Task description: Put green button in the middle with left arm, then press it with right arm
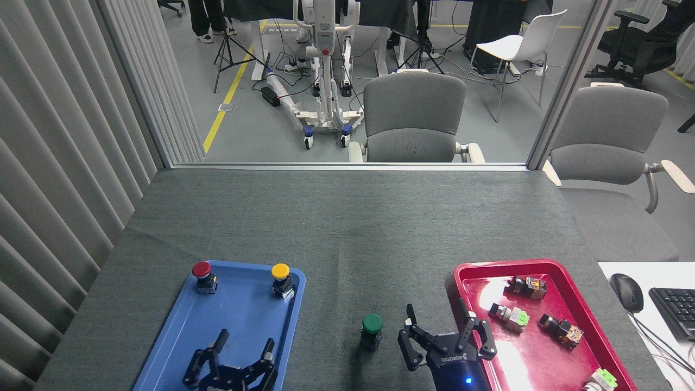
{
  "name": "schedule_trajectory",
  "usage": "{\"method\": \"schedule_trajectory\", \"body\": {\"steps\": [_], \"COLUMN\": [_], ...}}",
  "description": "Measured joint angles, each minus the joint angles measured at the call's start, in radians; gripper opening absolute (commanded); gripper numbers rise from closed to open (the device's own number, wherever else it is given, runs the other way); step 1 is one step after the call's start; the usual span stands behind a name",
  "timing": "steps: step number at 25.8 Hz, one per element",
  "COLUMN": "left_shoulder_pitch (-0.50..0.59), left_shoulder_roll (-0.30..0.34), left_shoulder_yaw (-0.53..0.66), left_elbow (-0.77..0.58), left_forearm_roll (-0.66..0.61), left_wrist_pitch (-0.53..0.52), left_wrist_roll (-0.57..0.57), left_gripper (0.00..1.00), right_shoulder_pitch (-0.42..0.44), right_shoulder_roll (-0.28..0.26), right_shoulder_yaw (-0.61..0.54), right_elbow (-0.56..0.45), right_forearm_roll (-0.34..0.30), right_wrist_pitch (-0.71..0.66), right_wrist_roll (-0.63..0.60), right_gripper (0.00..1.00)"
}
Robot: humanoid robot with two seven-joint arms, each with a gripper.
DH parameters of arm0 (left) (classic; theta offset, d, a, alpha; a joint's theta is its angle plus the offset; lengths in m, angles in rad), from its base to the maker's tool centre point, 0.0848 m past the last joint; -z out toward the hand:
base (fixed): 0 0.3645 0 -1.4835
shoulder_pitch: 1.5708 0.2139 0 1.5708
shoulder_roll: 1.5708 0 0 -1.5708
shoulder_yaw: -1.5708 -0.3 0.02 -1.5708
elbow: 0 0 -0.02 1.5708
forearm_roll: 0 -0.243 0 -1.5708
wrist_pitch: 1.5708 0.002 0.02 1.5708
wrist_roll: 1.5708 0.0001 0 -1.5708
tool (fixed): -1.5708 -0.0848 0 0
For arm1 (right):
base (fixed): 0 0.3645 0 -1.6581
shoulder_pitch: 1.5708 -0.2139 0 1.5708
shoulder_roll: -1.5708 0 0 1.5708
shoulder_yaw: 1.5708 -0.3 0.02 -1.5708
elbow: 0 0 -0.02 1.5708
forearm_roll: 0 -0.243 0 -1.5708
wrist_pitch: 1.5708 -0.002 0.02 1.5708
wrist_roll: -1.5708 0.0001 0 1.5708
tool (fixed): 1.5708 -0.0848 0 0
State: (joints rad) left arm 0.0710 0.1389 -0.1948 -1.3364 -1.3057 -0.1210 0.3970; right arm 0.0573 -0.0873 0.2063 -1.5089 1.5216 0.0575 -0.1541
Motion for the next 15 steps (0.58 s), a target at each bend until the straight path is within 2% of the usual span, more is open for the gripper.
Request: {"method": "schedule_trajectory", "body": {"steps": [2, 5, 7, 13, 15], "left_shoulder_pitch": [0.021, 0.034, 0.035, 0.038, 0.037], "left_shoulder_roll": [0.006, 0.01, 0.011, 0.027, 0.03], "left_shoulder_yaw": [0.036, 0.063, 0.071, 0.088, 0.093], "left_elbow": [-0.004, -0.011, -0.017, -0.039, -0.041], "left_forearm_roll": [-0.003, -0.004, -0.004, -0.003, -0.002], "left_wrist_pitch": [0.005, 0.023, 0.033, 0.044, 0.044], "left_wrist_roll": [0.0, -0.007, -0.023, -0.067, -0.07], "left_gripper": [0.99, 0.99, 0.99, 0.99, 0.99], "right_shoulder_pitch": [-0.016, -0.034, -0.043, -0.057, -0.065], "right_shoulder_roll": [0.01, 0.024, 0.032, 0.065, 0.071], "right_shoulder_yaw": [0.022, 0.054, 0.073, 0.124, 0.136], "right_elbow": [0.023, 0.055, 0.071, 0.108, 0.124], "right_forearm_roll": [0.002, 0.004, 0.013, 0.061, 0.072], "right_wrist_pitch": [0.009, 0.014, 0.015, 0.015, 0.02], "right_wrist_roll": [0.001, 0.001, 0.001, 0.022, 0.036], "right_gripper": [0.76, 0.47, 0.34, 0.0, 0.0]}}
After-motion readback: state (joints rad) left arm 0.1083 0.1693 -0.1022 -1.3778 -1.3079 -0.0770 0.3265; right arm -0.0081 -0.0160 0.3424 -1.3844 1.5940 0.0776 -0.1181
